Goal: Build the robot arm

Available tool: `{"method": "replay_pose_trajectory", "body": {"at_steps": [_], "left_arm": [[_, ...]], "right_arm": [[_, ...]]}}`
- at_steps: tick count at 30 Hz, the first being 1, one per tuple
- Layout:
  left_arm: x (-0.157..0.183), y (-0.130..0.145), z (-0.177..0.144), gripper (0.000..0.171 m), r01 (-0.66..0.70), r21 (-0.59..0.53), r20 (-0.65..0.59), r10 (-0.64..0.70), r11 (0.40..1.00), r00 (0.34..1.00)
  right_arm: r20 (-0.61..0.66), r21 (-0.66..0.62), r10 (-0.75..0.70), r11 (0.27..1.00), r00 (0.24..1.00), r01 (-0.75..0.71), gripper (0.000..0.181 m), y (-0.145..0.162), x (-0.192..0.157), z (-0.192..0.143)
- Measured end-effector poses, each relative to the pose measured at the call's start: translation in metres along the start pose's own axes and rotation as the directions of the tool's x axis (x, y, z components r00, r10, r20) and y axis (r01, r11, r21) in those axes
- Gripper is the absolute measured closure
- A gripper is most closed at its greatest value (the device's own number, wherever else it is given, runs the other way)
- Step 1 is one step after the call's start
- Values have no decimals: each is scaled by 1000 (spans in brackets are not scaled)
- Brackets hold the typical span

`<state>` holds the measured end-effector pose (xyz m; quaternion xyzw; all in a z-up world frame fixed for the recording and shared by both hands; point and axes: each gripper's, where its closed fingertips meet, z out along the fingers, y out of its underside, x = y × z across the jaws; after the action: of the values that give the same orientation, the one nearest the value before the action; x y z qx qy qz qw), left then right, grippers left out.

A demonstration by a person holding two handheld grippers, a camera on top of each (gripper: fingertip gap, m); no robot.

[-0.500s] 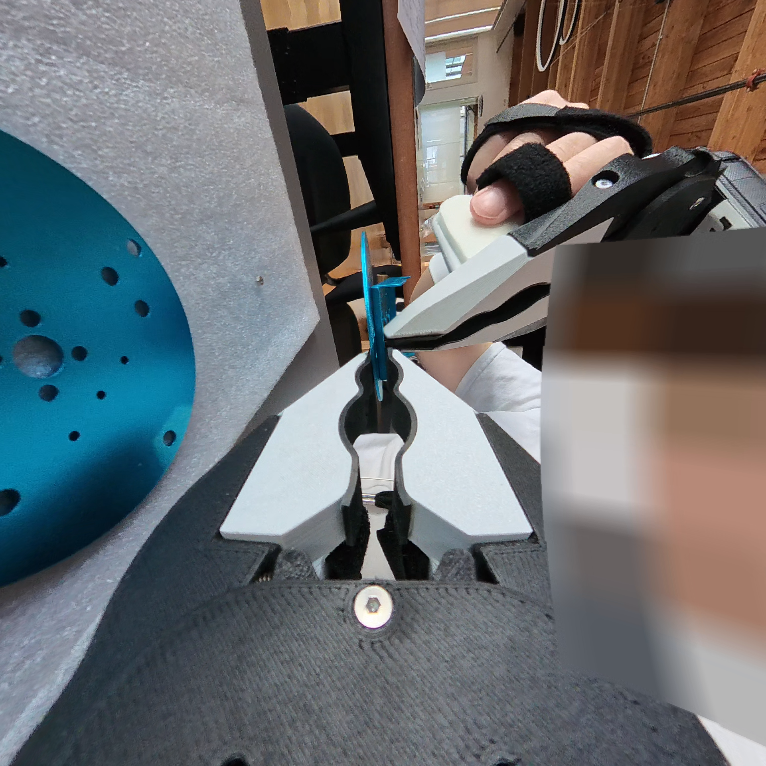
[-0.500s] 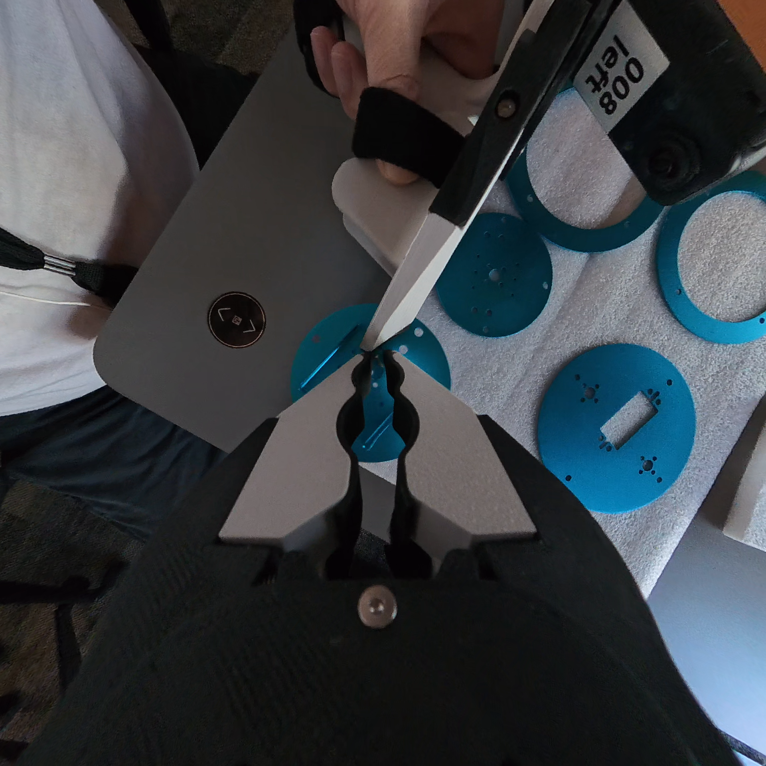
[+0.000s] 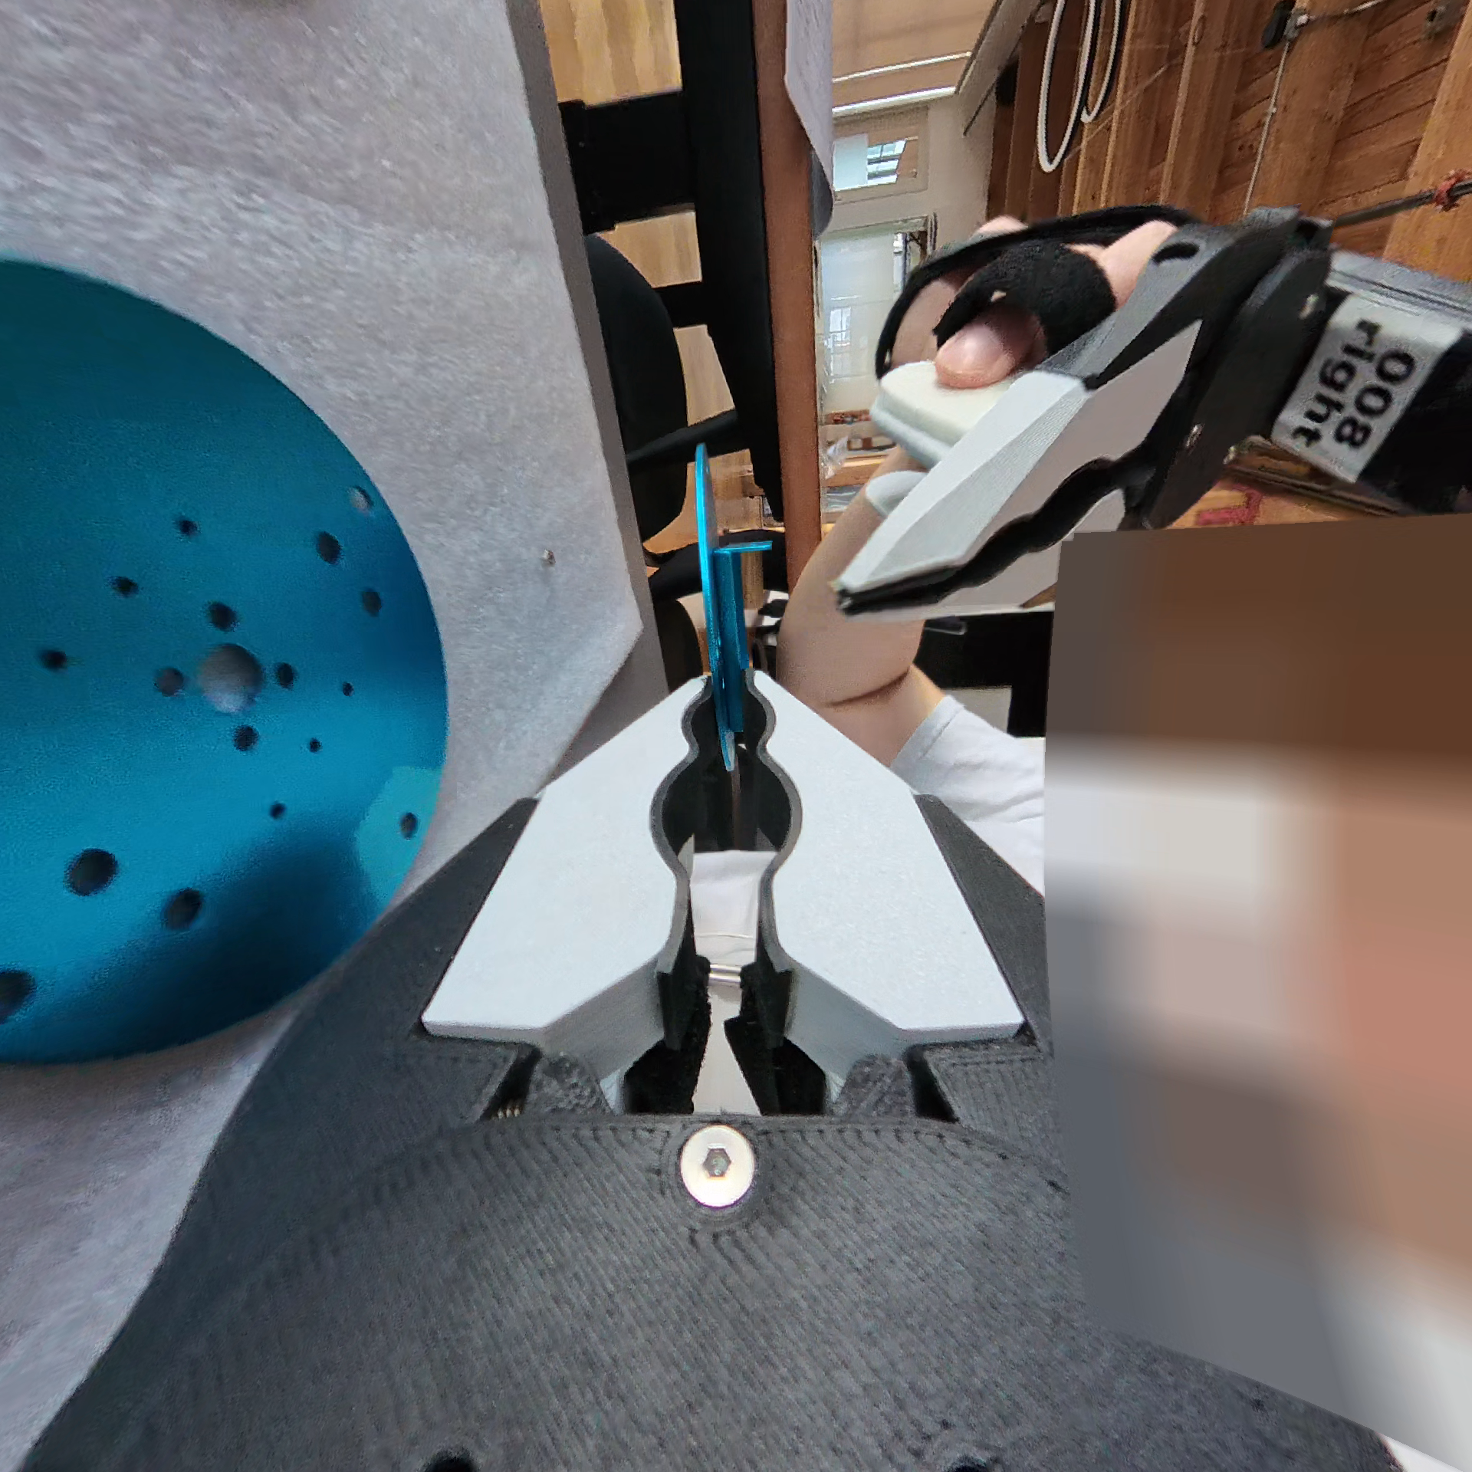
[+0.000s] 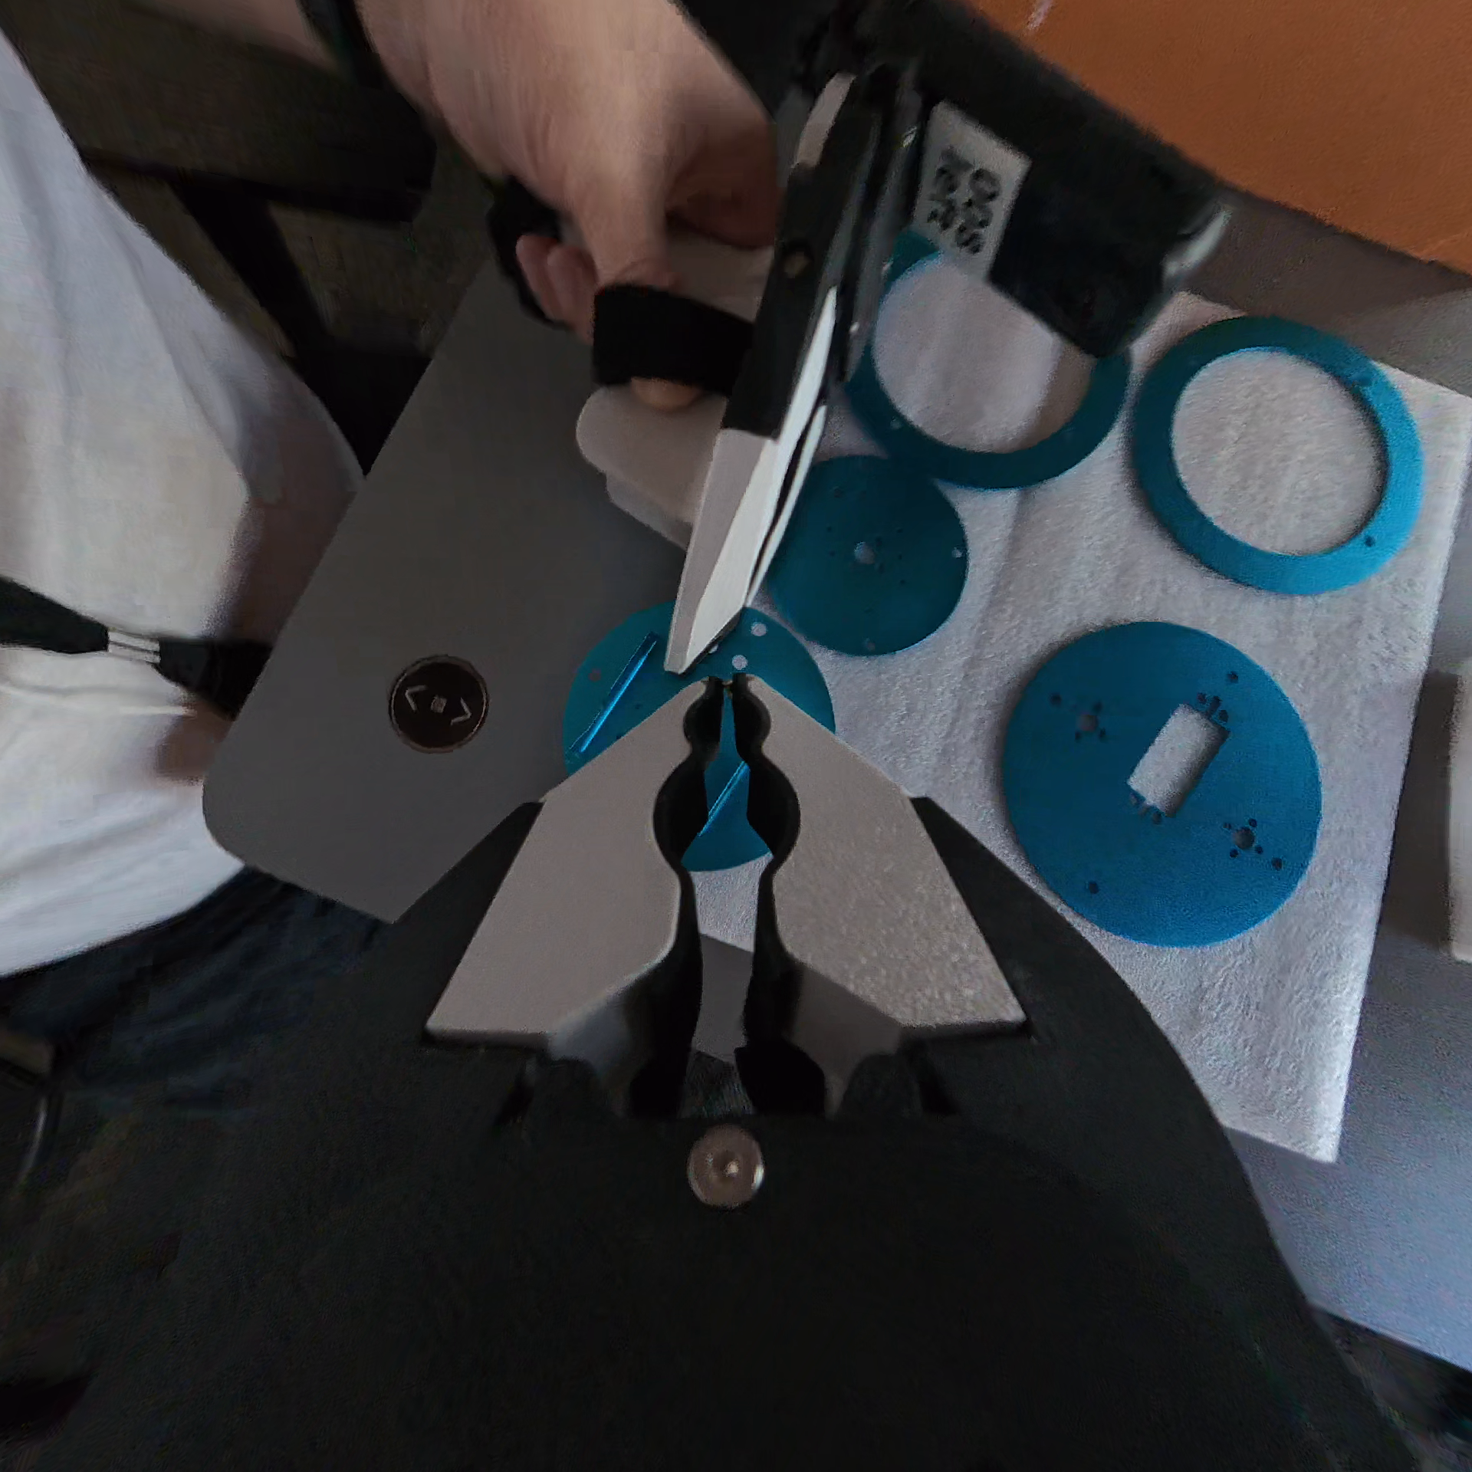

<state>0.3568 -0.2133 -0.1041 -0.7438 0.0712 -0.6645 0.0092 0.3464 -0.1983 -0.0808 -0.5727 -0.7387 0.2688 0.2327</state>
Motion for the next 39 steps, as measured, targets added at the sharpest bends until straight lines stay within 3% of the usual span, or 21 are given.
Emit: {"method": "replay_pose_trajectory", "body": {"at_steps": [1,6,11,18,28,35,39], "left_arm": [[-1,-5,-1,169,2,8,4,-2,1000,1000],[-7,-24,5,169,18,11,21,-18,1000,1000],[-16,-35,12,168,71,36,24,-72,997,997],[-14,-57,11,168,98,117,48,-104,988,993],[-32,-53,19,168,63,17,239,-65,998,969],[-44,-50,16,160,29,-25,380,-17,999,925],[-37,-53,13,140,-12,14,416,5,1000,909]], "right_arm": [[-19,68,60,996,998,-58,180,-2,7,-6],[-79,335,360,888,930,-315,180,14,36,-28],[-75,402,475,819,877,-410,180,39,29,-24],[-64,476,530,761,846,-441,180,50,31,-27],[-13,550,539,707,842,-444,180,55,31,-33],[20,560,531,696,847,-449,180,57,25,-27],[7,542,526,713,850,-445,180,60,25,-23]]}}
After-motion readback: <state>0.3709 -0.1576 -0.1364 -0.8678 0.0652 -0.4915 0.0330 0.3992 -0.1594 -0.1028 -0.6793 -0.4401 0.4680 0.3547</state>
